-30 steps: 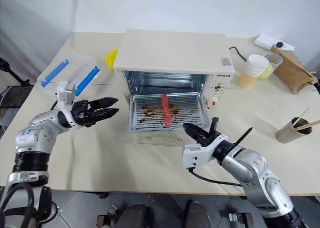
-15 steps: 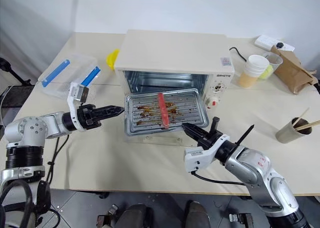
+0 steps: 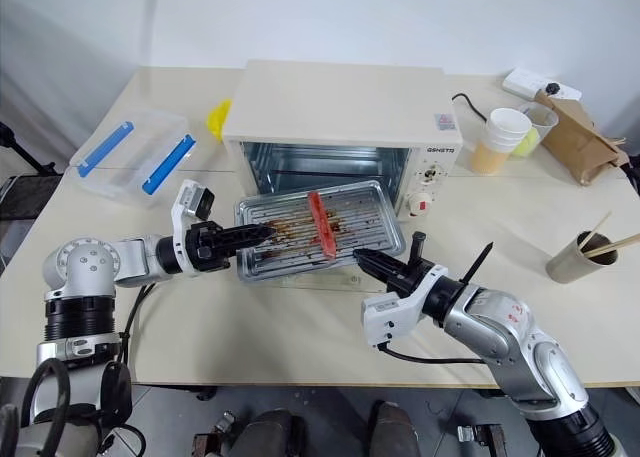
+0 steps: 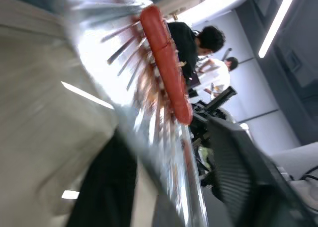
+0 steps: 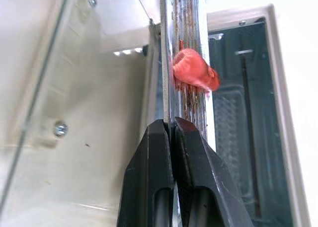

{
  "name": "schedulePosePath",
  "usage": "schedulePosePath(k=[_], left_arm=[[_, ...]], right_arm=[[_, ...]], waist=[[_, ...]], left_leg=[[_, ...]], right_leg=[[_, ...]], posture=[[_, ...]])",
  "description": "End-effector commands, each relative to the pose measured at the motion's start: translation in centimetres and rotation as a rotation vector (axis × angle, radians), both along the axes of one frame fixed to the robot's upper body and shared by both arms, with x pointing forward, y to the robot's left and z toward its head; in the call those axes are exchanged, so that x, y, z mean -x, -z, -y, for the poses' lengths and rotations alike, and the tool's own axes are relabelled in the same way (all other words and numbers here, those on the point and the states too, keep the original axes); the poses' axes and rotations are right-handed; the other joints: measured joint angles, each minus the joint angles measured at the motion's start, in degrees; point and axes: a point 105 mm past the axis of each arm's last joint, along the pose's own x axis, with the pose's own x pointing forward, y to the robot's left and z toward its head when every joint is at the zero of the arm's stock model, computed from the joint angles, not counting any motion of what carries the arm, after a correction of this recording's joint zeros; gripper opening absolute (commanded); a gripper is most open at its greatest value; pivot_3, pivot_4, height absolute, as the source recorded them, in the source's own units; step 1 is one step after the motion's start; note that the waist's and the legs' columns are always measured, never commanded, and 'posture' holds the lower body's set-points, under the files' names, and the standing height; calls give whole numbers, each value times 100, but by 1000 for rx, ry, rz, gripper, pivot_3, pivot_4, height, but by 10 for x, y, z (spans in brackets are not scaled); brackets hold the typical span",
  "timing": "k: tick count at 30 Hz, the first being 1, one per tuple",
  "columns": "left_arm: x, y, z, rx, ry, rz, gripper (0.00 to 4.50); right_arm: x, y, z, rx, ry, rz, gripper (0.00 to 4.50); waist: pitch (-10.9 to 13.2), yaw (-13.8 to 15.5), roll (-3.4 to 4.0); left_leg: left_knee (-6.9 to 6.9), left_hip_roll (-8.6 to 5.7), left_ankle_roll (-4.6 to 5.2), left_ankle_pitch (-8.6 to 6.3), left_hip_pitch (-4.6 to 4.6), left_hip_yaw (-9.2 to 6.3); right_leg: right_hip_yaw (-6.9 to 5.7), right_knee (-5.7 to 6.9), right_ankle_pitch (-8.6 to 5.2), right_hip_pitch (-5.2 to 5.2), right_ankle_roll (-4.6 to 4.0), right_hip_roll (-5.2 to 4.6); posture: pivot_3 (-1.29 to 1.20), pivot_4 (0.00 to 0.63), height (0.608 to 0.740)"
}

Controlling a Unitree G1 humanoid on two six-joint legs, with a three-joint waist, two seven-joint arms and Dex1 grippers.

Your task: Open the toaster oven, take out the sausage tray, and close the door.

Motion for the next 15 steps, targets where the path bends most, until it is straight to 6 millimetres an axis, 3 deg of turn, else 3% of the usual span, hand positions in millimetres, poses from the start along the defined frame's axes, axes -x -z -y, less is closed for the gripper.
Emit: schedulePosePath(k=[1,4,8,9,11,15], left_arm=[[3,-14,-6,32,4,14,743],[3,-14,-8,35,-2,-14,36],[6,-10,-11,48,25,-86,36],[7,-9,-11,60,35,-106,0],[7,-7,-13,72,41,-136,0],[11,-2,-21,84,50,-210,0]], right_arm=[[5,-9,-3,-10,-33,24,0],[4,-9,-4,-18,-38,17,0],[4,-13,-2,-100,-26,-45,0],[4,-13,-1,-108,-23,-64,430],[5,-14,-1,-109,-31,-72,811],[7,-17,7,-136,-35,-120,2039]], waist=[[0,-1,0],[0,-1,0],[0,5,0],[0,0,0],[0,-2,0],[0,-3,0]], left_leg=[[0,0,0,0,0,-1],[1,0,0,0,0,-1],[3,-1,0,0,0,-3],[3,-1,0,0,0,-3],[3,0,0,0,4,-5],[3,0,0,0,6,-5]], right_leg=[[0,0,0,0,0,0],[3,0,0,0,0,0],[3,1,0,1,0,0],[4,2,0,1,0,0],[5,8,0,0,0,0],[8,10,0,0,0,-1]], posture=[[0,150,740],[0,150,740],[0,150,740],[0,150,740],[0,150,740],[0,150,740]])
